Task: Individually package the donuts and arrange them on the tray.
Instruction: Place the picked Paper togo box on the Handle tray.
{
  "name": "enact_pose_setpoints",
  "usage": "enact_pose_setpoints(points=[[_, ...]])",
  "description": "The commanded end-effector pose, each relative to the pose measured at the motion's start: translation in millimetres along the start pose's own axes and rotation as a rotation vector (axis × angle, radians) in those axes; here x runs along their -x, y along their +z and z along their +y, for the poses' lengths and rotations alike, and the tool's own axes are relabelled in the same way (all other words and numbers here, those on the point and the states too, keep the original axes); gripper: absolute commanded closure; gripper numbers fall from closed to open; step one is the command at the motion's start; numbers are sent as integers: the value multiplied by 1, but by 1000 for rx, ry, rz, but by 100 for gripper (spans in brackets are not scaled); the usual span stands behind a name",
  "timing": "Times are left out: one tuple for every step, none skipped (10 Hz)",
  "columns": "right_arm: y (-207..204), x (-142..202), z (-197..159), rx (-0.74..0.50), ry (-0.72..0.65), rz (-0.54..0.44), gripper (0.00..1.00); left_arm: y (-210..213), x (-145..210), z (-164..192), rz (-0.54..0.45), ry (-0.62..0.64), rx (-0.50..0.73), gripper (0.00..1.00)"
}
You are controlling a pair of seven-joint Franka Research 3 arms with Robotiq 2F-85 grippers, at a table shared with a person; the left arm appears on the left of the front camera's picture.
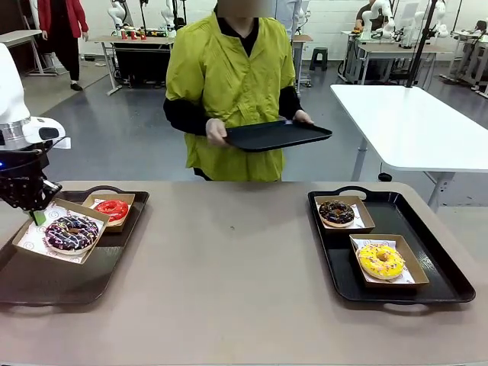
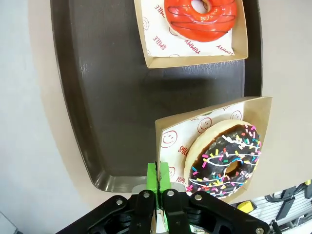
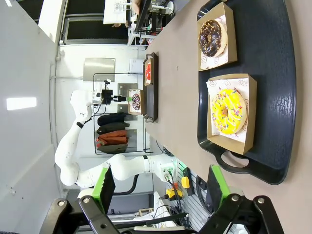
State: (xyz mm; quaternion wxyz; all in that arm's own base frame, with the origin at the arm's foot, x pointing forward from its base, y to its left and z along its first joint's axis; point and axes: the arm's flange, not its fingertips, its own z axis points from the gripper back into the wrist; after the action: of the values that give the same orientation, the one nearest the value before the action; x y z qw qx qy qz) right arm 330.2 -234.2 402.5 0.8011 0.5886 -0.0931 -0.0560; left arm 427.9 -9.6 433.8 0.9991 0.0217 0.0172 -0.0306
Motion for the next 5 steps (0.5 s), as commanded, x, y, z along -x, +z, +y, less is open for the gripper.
enact_pose_setpoints(points=[[1,1,3,-11,-6,-2,0,0,1,6,-1,14,5,99],[1,1,3,-11,-6,-2,0,0,1,6,-1,14,5,99],[1,1,3,-11,-6,-2,0,0,1,6,-1,14,5,99],[1,1,3,-11,-6,-2,0,0,1,6,-1,14,5,99],[1,1,3,-11,-6,-2,0,0,0,4,1,9,3,99]])
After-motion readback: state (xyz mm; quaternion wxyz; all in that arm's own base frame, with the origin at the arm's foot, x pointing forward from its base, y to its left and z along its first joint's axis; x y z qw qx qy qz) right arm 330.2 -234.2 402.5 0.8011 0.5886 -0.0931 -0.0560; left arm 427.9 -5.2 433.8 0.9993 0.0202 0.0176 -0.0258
